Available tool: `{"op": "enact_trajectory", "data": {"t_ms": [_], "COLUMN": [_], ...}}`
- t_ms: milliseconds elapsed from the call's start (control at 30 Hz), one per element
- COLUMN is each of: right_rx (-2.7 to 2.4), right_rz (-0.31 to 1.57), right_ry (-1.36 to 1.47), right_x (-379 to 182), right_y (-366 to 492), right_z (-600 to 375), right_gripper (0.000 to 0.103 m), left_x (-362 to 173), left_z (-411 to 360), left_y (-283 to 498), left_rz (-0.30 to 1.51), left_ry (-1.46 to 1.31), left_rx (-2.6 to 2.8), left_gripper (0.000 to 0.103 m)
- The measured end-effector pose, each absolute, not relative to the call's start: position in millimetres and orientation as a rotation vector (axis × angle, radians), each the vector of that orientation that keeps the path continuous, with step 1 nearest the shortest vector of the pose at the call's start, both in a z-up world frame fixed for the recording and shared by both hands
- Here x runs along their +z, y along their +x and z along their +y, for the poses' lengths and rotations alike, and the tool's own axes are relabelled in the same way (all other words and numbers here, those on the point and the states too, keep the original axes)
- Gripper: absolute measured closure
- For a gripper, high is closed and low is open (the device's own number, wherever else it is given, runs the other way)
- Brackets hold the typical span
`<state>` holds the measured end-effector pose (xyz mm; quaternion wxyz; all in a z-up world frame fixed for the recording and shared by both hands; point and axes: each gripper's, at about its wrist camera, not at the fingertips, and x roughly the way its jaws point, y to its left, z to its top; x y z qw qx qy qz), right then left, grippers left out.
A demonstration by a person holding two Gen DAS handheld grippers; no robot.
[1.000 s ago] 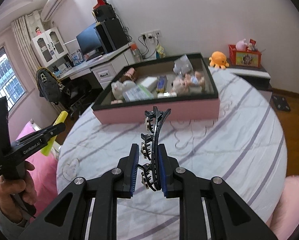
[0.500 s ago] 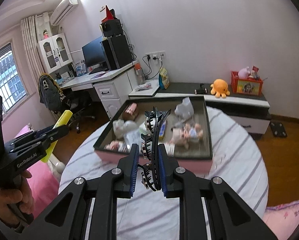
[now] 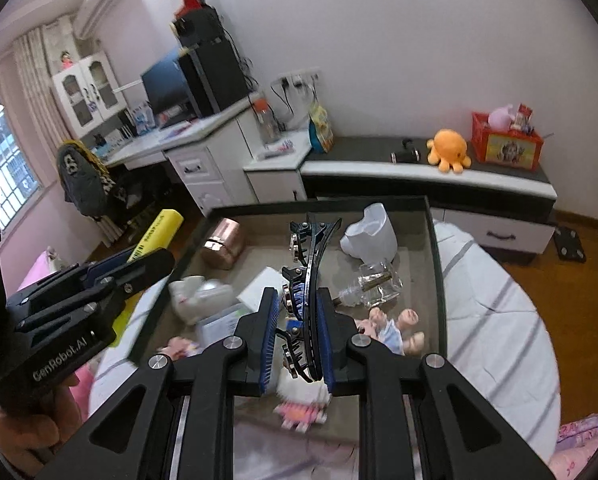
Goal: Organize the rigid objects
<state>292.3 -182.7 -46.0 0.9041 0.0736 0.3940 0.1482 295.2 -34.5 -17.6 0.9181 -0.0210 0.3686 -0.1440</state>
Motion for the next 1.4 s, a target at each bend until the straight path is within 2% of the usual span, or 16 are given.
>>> {"op": "enact_trajectory", "data": {"t_ms": [167, 200, 233, 267, 333, 367, 400, 433, 533, 900, 1400], "right_rx": [0.291, 0.292, 0.292, 0.293, 0.281, 0.272, 0.261, 0.262, 0.245, 0.163, 0.07], "right_rz": [0.868, 0.875, 0.882, 0.892, 0.881, 0.867, 0.858, 0.84, 0.797, 0.623, 0.505], "right_ry": [0.154, 0.158, 0.163, 0.17, 0.179, 0.2, 0.217, 0.245, 0.281, 0.293, 0.15], "right_x": [-71.6, -74.5, -77.3, -81.0, -82.0, -81.0, -80.4, -78.3, -67.1, -4.7, 32.9], "right_y": [313.8, 315.1, 316.4, 317.7, 314.8, 312.0, 309.1, 304.2, 289.5, 189.1, 11.6], "right_z": [-183.6, -183.4, -183.9, -184.7, -188.2, -193.2, -197.7, -203.6, -211.2, -206.3, -175.1], "right_gripper": [0.083, 0.082, 0.072, 0.049, 0.036, 0.024, 0.017, 0.014, 0.0, 0.0, 0.0], "left_x": [-44.9, -49.1, -51.7, -51.6, -48.7, -45.4, -42.6, -36.9, -20.5, 30.7, 45.5], "left_z": [-41.5, -41.7, -41.3, -39.5, -32.9, -26.5, -19.8, -12.0, -1.2, 20.4, 34.2], "left_y": [315.7, 317.5, 317.9, 315.3, 307.8, 303.5, 300.7, 292.2, 264.8, 159.2, -5.1], "left_rz": [0.806, 0.82, 0.824, 0.808, 0.779, 0.763, 0.751, 0.724, 0.656, 0.523, 0.478], "left_ry": [-0.028, -0.026, -0.023, -0.014, -0.016, -0.033, -0.051, -0.084, -0.087, -0.015, -0.026], "left_rx": [-0.298, -0.296, -0.289, -0.262, -0.231, -0.219, -0.214, -0.217, -0.195, -0.106, -0.092], "left_gripper": [0.076, 0.068, 0.059, 0.055, 0.031, 0.023, 0.009, 0.0, 0.0, 0.0, 0.0]}}
